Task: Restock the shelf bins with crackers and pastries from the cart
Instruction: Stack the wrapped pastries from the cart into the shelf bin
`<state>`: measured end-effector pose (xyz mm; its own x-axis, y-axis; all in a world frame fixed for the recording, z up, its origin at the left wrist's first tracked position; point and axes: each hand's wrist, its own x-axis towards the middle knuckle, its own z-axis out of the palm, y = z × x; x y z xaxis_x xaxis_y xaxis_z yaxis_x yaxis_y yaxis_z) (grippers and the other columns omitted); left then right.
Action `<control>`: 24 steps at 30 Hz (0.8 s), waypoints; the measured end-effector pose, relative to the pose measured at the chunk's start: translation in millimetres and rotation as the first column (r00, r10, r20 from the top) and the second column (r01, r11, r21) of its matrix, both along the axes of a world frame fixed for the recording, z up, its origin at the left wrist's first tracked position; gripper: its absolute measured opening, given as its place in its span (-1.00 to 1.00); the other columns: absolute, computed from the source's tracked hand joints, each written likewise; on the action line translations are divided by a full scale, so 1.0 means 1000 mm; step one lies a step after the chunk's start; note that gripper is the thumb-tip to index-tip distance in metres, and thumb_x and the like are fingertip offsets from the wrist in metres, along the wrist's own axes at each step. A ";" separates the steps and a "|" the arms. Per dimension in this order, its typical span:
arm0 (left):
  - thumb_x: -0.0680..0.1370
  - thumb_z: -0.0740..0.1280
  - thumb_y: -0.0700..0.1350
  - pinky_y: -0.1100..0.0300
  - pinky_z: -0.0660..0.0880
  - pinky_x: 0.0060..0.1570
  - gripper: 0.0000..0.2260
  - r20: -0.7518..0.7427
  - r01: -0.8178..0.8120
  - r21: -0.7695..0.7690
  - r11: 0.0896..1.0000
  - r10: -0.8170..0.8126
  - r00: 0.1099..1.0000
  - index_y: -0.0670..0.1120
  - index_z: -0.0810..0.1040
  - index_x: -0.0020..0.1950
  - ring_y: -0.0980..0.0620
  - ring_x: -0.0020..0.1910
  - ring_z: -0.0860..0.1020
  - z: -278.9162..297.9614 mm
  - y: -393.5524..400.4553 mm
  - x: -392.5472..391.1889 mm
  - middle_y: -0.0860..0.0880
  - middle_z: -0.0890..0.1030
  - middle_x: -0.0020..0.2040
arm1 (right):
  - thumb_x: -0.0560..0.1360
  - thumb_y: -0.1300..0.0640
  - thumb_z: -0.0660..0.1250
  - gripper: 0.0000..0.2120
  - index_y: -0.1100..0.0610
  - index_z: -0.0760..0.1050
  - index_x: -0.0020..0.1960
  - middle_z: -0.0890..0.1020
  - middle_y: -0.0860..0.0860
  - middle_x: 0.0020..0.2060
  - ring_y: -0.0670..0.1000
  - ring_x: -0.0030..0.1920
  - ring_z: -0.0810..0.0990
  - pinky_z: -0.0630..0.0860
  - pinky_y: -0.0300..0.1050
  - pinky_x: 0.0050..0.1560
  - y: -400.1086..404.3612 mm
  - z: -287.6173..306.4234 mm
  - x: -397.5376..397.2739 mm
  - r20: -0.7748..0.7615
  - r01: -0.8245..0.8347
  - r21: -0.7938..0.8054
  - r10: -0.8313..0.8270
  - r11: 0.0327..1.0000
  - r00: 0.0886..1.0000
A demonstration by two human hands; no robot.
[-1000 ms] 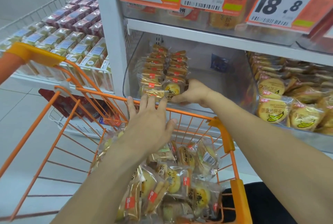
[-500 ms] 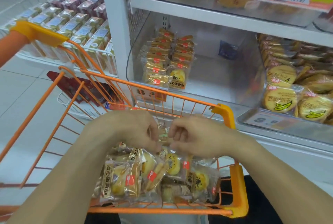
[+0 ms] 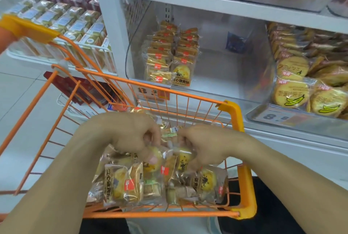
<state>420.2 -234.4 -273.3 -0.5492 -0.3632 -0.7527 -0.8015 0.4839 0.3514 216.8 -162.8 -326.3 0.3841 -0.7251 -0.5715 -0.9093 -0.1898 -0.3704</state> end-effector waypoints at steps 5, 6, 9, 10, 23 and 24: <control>0.27 0.43 0.40 0.02 0.56 -0.02 -0.45 -0.304 -0.296 0.125 0.947 0.321 0.897 0.03 0.53 0.03 0.06 -0.17 0.60 0.000 -0.014 0.017 0.01 0.67 -0.14 | 0.39 -0.22 0.52 -0.55 -0.14 0.48 0.20 0.59 -0.16 0.06 -0.13 -0.06 0.62 0.52 -0.10 -0.01 -0.003 0.030 -0.038 0.200 0.241 -0.090 -0.220 0.966 0.955; 0.32 0.42 0.38 0.01 0.57 -0.05 -0.43 -0.335 -0.350 0.188 0.918 0.395 0.855 -0.05 0.53 0.05 0.01 -0.17 0.63 0.003 -0.015 0.017 -0.06 0.69 -0.12 | 0.38 -0.23 0.52 -0.56 -0.15 0.51 0.19 0.63 -0.15 0.02 -0.14 -0.16 0.65 0.53 -0.15 -0.08 -0.002 0.036 -0.044 0.284 0.317 -0.095 -0.280 0.944 0.917; 0.43 0.39 0.28 -0.08 0.64 -0.08 -0.44 -0.425 -0.491 0.322 0.809 0.587 0.689 -0.20 0.55 0.11 -0.15 -0.09 0.69 0.008 -0.017 0.012 -0.09 0.68 0.02 | 0.31 -0.13 0.59 -0.60 -0.11 0.59 0.10 0.66 -0.12 -0.28 -0.17 -0.41 0.57 0.45 -0.31 -0.31 0.003 0.050 -0.060 0.511 0.533 -0.138 -0.402 0.835 0.760; 0.45 0.38 0.25 -0.07 0.64 -0.13 -0.45 -0.442 -0.534 0.336 0.776 0.630 0.639 -0.21 0.56 0.13 -0.18 -0.12 0.69 0.009 -0.017 0.010 -0.07 0.67 0.02 | 0.29 -0.10 0.61 -0.60 -0.05 0.60 0.07 0.64 -0.10 -0.35 -0.15 -0.41 0.55 0.46 -0.31 -0.32 0.004 0.053 -0.064 0.582 0.600 -0.143 -0.423 0.787 0.694; 0.59 0.31 -0.01 -0.02 0.66 -0.08 -0.72 -0.523 -0.602 0.560 0.569 0.806 0.276 -0.18 0.57 0.18 -0.11 -0.12 0.71 0.001 0.007 -0.029 -0.18 0.70 -0.01 | 0.36 -0.12 0.47 -0.52 0.22 0.65 0.10 0.69 0.13 -0.20 0.06 -0.31 0.63 0.57 -0.04 -0.31 -0.010 0.045 -0.049 0.865 0.759 0.382 -0.494 0.528 -0.092; 0.62 0.25 0.05 -0.06 0.66 -0.09 -0.68 -0.519 -0.616 0.577 0.537 0.823 0.231 -0.17 0.58 0.16 -0.10 -0.13 0.71 0.001 0.009 -0.034 -0.17 0.71 -0.03 | 0.33 -0.13 0.53 -0.57 0.17 0.68 0.03 0.71 0.14 -0.20 0.10 -0.28 0.64 0.56 0.06 -0.22 -0.011 0.042 -0.045 0.865 0.780 0.345 -0.500 0.522 -0.048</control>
<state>386.5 -225.1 -272.4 -0.4700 -0.7873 -0.3990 -0.2183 -0.3343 0.9168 172.1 -173.5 -284.2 -0.2279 -0.9654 -0.1269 0.1263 0.0999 -0.9869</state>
